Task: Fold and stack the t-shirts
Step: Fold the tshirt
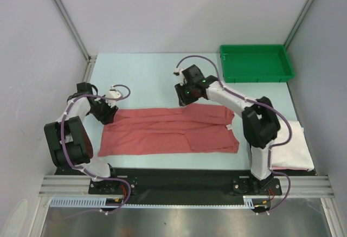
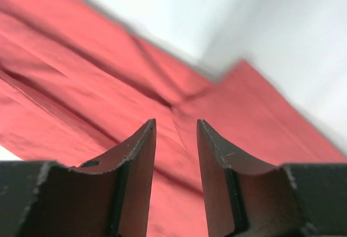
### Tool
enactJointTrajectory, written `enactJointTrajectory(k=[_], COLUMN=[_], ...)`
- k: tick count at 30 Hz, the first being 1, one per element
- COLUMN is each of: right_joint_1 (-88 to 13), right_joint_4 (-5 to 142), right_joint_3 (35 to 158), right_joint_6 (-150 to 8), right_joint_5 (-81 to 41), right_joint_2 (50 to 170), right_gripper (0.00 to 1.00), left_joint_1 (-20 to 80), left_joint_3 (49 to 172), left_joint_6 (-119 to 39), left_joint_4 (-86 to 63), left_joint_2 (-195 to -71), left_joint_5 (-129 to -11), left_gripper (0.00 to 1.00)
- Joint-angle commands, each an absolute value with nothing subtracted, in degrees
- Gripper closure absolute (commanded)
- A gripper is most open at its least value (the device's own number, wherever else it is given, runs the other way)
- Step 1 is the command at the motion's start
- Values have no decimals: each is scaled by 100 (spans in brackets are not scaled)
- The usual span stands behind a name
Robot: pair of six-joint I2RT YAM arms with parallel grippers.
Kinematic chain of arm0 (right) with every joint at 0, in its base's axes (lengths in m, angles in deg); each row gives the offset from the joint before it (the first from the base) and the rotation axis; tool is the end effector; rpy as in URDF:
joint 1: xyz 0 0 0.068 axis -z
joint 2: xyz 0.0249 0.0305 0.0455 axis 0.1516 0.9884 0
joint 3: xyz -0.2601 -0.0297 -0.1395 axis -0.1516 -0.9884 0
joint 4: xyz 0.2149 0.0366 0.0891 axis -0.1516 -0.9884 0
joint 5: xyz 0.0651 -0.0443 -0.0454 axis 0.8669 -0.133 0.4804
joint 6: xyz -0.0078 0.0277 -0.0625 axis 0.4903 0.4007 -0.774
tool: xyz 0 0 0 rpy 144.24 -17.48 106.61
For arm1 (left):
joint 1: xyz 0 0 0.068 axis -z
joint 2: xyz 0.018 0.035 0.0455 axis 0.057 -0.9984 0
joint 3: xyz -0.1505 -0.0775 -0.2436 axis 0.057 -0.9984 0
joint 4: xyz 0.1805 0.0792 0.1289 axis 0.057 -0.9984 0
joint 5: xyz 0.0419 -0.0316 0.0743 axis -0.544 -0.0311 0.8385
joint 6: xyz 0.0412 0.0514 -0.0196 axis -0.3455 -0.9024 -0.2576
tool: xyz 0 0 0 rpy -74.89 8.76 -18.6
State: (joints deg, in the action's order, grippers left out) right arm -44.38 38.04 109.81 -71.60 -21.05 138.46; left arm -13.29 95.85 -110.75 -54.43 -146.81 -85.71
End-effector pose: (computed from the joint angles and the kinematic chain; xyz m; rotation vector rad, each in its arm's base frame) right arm 0.3377 0.2507 0.2628 -0.6964 2.4274 0.4550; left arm 0.2656 0.0554 0.2208 1.0495 2.4240 -0.1877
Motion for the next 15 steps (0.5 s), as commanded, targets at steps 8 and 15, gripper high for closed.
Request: enactJointTrajectory(k=[8,15], right_joint_1=[-4783,-4818], right_joint_4=[3172,2890], right_joint_3=[12026,11851], right_joint_6=[-8100,-8215], right_joint_5=[-1373,-1277], right_joint_2=[15291,15213], right_gripper=[58,72], left_joint_1=[-1326,-1317], left_joint_3=[9525,9366], left_joint_6=[-11424,-11433], left_joint_4=[-5240,-5169], left_joint_2=[-15127,-15030], left_joint_5=[-8438,-8429], left_gripper=[44,60])
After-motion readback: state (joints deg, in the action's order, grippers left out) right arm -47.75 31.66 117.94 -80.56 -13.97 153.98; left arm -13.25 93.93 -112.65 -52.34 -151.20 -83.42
